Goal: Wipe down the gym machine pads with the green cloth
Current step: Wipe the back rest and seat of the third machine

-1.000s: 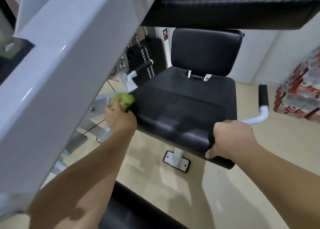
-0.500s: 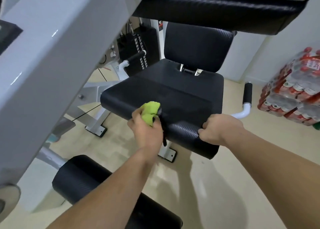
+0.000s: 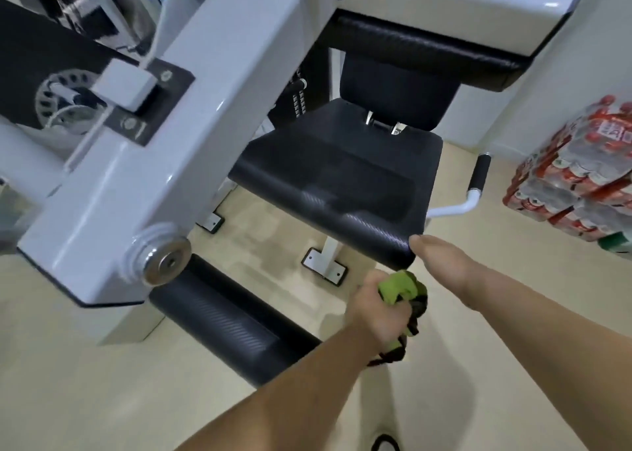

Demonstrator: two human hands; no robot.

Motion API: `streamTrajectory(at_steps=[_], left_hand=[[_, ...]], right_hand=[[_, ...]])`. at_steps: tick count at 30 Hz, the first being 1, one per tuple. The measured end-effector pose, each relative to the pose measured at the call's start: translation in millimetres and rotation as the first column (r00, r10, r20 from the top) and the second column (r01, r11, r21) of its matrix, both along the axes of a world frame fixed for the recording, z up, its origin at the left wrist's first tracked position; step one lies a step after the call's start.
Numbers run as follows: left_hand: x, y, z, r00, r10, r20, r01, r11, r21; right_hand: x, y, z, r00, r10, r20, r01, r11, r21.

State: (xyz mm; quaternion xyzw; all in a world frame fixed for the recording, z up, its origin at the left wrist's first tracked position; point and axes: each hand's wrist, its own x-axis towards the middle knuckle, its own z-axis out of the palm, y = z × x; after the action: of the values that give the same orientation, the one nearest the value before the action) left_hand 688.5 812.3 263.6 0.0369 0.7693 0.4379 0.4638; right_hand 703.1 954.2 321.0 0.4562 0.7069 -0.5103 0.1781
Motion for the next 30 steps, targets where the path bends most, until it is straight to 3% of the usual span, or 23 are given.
streamTrajectory(at_steps=[2,6,9,13,23,30], left_hand=[[-5,-21,35,0.991,0.126,-0.032,-0.126,0.992,0.005],[5,-68,102,0.977,0.204,-0.061,-0.202,0.979,0.024],[15,-119,143,0.981,0.189,0.048,-0.193,0.976,0.105],[21,-181,176,0.953,0.209,0.221,-0.239,0.964,0.119],[-19,-322,214,0.992,0.121,0.021,-0.122,0.993,0.010],[-94,-447,214,0.989,0.085,-0.119,-0.090,0.995,-0.033]], right_hand=[[27,-13,16,1.000,-0.014,-0.011,0.014,1.000,0.018],[51,-62,71,0.999,0.031,0.037,-0.020,0.964,-0.265],[50,-101,106,0.993,0.065,-0.100,-0.096,0.936,-0.337],[44,-153,135,0.982,0.148,-0.117,-0.176,0.944,-0.278],[10,-283,159,0.977,0.138,-0.160,-0.191,0.902,-0.387],[-56,-400,146,0.989,0.012,-0.150,-0.073,0.911,-0.406]])
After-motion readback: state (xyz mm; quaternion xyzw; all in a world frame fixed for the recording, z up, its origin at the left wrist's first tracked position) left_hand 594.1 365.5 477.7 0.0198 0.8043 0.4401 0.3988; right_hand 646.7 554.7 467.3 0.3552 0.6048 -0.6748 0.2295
